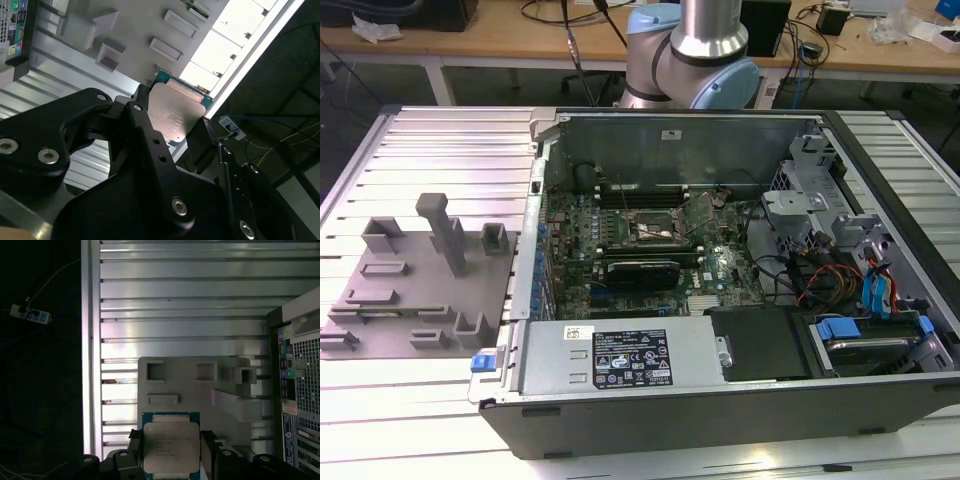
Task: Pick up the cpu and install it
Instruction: 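Pick up the cpu and move it towards the insertion slot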
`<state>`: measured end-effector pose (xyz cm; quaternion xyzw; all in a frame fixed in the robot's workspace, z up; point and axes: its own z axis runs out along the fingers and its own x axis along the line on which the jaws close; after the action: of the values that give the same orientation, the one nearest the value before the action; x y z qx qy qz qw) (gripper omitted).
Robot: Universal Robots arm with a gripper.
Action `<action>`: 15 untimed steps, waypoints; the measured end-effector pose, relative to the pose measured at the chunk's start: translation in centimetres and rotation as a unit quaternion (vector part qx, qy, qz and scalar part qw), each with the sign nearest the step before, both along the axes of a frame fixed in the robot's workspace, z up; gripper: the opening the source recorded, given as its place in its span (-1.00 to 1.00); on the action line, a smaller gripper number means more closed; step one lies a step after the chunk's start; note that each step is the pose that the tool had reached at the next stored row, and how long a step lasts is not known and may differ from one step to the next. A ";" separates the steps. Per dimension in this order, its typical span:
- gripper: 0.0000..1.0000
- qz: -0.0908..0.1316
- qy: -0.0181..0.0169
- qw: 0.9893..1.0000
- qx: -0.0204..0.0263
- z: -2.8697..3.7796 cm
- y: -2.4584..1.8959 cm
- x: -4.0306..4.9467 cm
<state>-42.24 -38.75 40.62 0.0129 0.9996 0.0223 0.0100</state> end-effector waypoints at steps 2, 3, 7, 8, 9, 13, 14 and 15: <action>0.09 0.000 0.000 1.000 0.000 0.75 0.05 0.00; 0.09 0.000 0.000 1.000 0.000 0.97 0.07 0.00; 0.09 0.000 0.000 1.000 0.000 1.51 0.11 0.00; 0.09 0.000 0.000 1.000 0.000 1.51 0.11 0.00; 0.09 0.000 0.000 1.000 0.000 1.53 0.11 0.01; 0.09 0.000 0.000 1.000 0.000 1.53 0.11 0.47; 0.09 0.000 0.000 1.000 0.000 1.52 0.11 0.63; 0.09 0.000 0.000 1.000 0.000 1.52 0.11 0.76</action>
<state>-41.47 -38.64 42.14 0.0130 0.9996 0.0224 0.0101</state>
